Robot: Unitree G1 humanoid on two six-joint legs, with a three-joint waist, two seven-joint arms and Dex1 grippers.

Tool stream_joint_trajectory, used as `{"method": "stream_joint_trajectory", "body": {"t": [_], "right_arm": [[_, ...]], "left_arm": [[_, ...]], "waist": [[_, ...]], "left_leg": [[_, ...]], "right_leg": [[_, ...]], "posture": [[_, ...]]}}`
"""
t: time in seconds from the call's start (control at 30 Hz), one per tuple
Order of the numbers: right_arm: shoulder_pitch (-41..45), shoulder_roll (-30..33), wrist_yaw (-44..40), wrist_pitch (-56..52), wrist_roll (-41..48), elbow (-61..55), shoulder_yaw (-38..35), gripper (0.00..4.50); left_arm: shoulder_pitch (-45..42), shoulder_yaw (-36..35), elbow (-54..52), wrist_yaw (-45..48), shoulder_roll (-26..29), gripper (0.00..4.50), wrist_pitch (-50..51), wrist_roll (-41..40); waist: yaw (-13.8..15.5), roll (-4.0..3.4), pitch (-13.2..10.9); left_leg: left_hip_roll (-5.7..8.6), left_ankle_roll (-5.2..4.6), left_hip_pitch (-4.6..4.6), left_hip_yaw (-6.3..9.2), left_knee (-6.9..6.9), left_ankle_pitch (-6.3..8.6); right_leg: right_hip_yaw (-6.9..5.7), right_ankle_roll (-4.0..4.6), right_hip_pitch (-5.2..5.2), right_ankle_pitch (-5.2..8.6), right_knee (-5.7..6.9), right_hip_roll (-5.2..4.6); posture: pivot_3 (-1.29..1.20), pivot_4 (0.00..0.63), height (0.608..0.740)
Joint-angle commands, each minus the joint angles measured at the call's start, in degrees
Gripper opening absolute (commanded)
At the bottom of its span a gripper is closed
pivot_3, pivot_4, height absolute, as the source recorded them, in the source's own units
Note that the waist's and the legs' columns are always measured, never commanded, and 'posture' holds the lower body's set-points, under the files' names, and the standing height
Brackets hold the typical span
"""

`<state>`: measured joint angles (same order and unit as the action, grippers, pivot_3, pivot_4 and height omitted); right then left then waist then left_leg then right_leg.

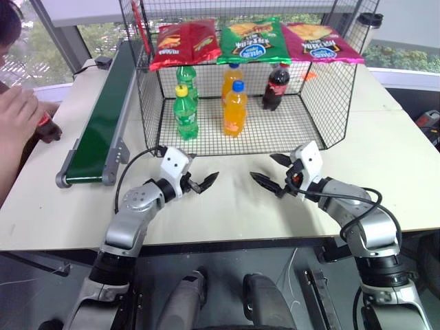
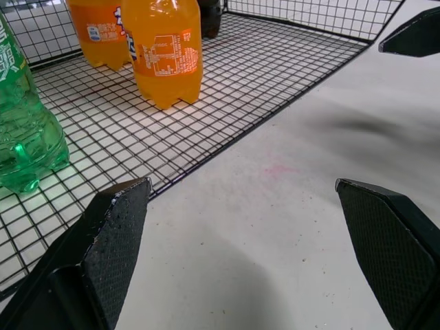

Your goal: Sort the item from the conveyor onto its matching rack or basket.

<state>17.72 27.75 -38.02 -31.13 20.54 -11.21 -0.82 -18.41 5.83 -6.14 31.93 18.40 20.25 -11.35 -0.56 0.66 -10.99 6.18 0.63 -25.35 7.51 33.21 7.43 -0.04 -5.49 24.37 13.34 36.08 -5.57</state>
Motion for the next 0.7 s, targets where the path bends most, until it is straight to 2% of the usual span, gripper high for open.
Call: {"method": "stream_joint_trajectory", "body": {"t": [0.03,0.7], "right_arm": [[-0.06,0.44,-0.37,1.11,0.19,-1.34,-0.5,4.49],[0.34,1.03,-1.2,0.47,0.67,-2.55,-0.4,4.49]], "left_arm": [[0.2,-0.86,-1.51,-0.06,0.05,4.5,-1.93,-0.12],[0.47,-0.06,-1.54,-0.86,0.16,4.5,-1.64,1.1]], "waist": [[0.01,0.0,0.0],[0.0,0.0,0.0]], "left_leg": [[0.0,0.0,0.0,0.0,0.0,0.0],[0.0,0.0,0.0,0.0,0.0,0.0]], "right_leg": [[0.0,0.0,0.0,0.0,0.0,0.0],[0.0,0.0,0.0,0.0,0.0,0.0]], "posture": [[0.0,0.15,0.738],[0.0,0.15,0.738]]}}
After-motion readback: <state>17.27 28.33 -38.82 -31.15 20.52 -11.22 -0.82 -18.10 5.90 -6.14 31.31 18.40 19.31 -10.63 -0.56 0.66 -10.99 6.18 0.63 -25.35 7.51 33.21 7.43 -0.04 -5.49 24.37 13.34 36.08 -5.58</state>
